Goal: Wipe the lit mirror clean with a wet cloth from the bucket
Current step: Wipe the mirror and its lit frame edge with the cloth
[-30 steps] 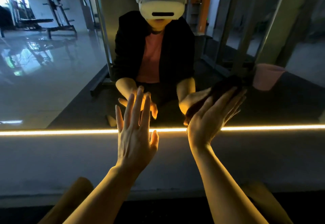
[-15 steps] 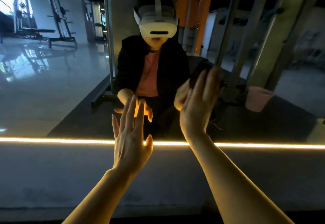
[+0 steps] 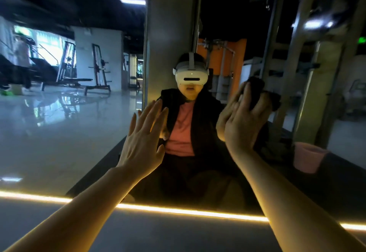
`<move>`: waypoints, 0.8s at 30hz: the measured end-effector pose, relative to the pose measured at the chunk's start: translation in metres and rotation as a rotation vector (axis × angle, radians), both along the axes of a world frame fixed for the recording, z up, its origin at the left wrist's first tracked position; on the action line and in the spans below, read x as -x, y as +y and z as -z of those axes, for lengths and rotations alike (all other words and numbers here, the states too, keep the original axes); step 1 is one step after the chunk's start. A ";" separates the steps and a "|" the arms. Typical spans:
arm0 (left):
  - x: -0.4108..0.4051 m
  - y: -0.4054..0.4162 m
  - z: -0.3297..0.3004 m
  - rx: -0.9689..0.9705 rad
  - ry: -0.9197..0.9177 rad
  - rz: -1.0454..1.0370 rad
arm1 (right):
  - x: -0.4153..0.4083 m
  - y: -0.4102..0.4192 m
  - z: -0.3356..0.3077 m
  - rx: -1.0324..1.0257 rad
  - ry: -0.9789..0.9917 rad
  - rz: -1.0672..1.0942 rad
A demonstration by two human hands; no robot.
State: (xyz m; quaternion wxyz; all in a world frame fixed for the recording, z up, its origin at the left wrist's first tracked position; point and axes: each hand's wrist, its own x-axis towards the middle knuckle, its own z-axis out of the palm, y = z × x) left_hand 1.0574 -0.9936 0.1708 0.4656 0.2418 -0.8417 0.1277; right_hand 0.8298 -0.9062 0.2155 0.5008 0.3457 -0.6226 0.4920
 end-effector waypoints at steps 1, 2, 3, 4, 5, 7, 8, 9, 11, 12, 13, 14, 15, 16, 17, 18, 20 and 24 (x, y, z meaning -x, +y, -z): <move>0.001 -0.004 -0.010 0.037 0.000 -0.003 | -0.010 -0.009 0.011 -0.096 0.110 -0.055; 0.001 -0.009 -0.019 0.071 -0.004 -0.008 | -0.018 -0.018 0.030 -0.254 0.281 -0.118; 0.001 -0.015 -0.027 0.103 -0.010 -0.012 | -0.023 -0.022 0.048 -0.444 0.495 -0.166; -0.001 -0.022 -0.035 0.136 -0.025 -0.016 | -0.023 -0.021 0.059 -0.602 0.713 -0.165; -0.003 -0.029 -0.044 0.167 -0.050 -0.021 | -0.016 -0.017 0.058 -0.683 0.901 -0.136; -0.010 -0.043 -0.062 0.228 -0.109 -0.040 | 0.004 -0.009 0.027 -0.652 1.028 -0.039; -0.014 -0.049 -0.073 0.260 -0.139 -0.055 | 0.014 -0.009 0.004 -0.585 0.949 0.002; -0.018 -0.055 -0.085 0.296 -0.167 -0.074 | 0.022 -0.010 -0.020 -0.482 0.790 0.030; -0.023 -0.064 -0.110 0.363 -0.214 -0.114 | 0.027 -0.011 -0.071 -0.184 0.426 0.032; -0.025 -0.068 -0.120 0.389 -0.232 -0.127 | 0.021 -0.013 -0.089 -0.057 0.279 0.002; -0.026 -0.071 -0.128 0.410 -0.250 -0.138 | 0.010 -0.018 -0.100 0.011 0.192 -0.018; -0.026 -0.073 -0.133 0.432 -0.266 -0.151 | -0.003 -0.024 -0.103 0.001 0.172 -0.053; -0.026 -0.075 -0.134 0.453 -0.275 -0.164 | -0.015 -0.031 -0.097 -0.074 0.234 -0.060; -0.025 -0.075 -0.134 0.473 -0.273 -0.175 | -0.024 -0.037 -0.082 -0.203 0.380 -0.069; -0.025 -0.076 -0.134 0.490 -0.268 -0.186 | -0.029 -0.041 -0.066 -0.358 0.587 -0.056; -0.025 -0.076 -0.134 0.506 -0.273 -0.199 | -0.030 -0.041 -0.054 -0.510 0.792 -0.042; -0.030 -0.077 -0.139 0.544 -0.330 -0.224 | -0.017 -0.030 -0.066 -0.679 1.025 -0.005; -0.046 -0.082 -0.158 0.659 -0.470 -0.259 | 0.014 -0.010 -0.146 -0.332 0.607 0.095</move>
